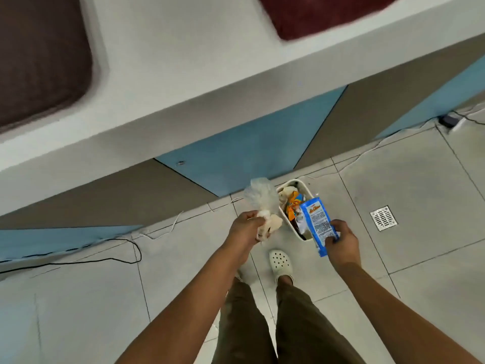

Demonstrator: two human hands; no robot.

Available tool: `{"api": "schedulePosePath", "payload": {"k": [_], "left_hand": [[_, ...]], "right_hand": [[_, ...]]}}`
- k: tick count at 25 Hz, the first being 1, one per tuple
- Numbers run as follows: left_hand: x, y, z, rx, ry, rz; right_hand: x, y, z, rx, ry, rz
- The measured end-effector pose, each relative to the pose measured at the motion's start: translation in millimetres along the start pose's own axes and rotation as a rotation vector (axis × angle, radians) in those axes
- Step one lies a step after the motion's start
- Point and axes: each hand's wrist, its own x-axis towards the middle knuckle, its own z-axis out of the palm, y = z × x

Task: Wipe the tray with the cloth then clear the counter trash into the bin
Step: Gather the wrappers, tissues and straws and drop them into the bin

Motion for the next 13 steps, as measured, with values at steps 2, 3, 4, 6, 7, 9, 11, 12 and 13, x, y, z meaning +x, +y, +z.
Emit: {"api": "schedulePosePath", "payload": {"k": [2,3,4,6,7,9,11,12,13], "left_hand": [[29,-20,9,0.062,0.016,-0.065],[44,-29,14,0.093,0.018,-0.085],[59,-38,20,0.116,0.026,-0.105],[82,-54,28,0.127,0.053,-0.143],[95,-63,36,0.135,0.054,-0.16],[121,-81,51,0.12,0.046,-0.193],[147,-93,68,0.076,0.047,-0.222],[159,-97,76,0.061,0.044,-0.229],[172,-99,85,0.051,0.038,-0.227]], "right_hand": [[10,29,13,0.042,0.004,0.161],[16,43,20,0.069,-0.001,0.207],[22,54,26,0.09,-0.01,0.245],[32,69,37,0.102,-0.021,0.303],[38,77,42,0.113,-0.021,0.328],[51,92,51,0.127,-0.025,0.355],[67,104,60,0.12,-0.037,0.363],[74,111,65,0.118,-0.044,0.363],[82,117,68,0.117,-0.05,0.362]]}}
